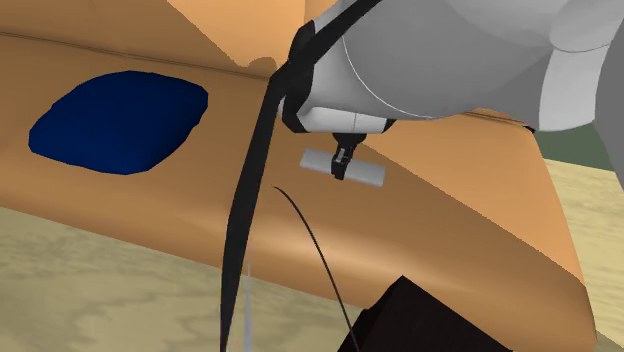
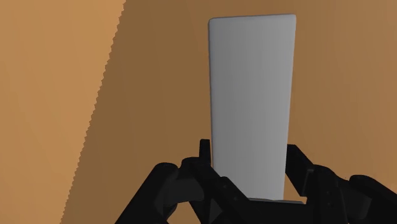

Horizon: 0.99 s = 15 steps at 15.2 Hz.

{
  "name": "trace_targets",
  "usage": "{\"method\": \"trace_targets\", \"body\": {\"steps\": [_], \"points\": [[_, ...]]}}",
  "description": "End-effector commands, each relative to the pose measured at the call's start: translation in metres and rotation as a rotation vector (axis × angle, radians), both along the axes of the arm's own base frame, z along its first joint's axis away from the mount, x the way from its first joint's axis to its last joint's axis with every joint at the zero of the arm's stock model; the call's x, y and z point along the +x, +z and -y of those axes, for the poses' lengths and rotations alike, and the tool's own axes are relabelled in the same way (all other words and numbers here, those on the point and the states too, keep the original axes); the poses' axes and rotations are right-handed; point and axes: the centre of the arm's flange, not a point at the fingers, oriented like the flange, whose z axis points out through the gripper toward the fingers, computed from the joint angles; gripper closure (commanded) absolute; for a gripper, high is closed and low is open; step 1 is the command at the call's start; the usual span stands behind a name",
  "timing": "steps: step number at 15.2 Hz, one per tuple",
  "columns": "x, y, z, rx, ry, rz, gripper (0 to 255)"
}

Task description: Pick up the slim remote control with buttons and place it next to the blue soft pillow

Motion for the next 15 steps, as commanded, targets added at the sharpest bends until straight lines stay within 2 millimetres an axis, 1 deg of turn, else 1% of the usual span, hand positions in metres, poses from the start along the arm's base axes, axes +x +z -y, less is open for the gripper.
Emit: {"method": "trace_targets", "body": {"steps": [1, 15], "points": [[0.0, 0.012, 0.0, 0.0, 0.0, 0.0, 255], [0.0, 0.086, 0.0, 0.0, 0.0, 0.0, 255]]}}
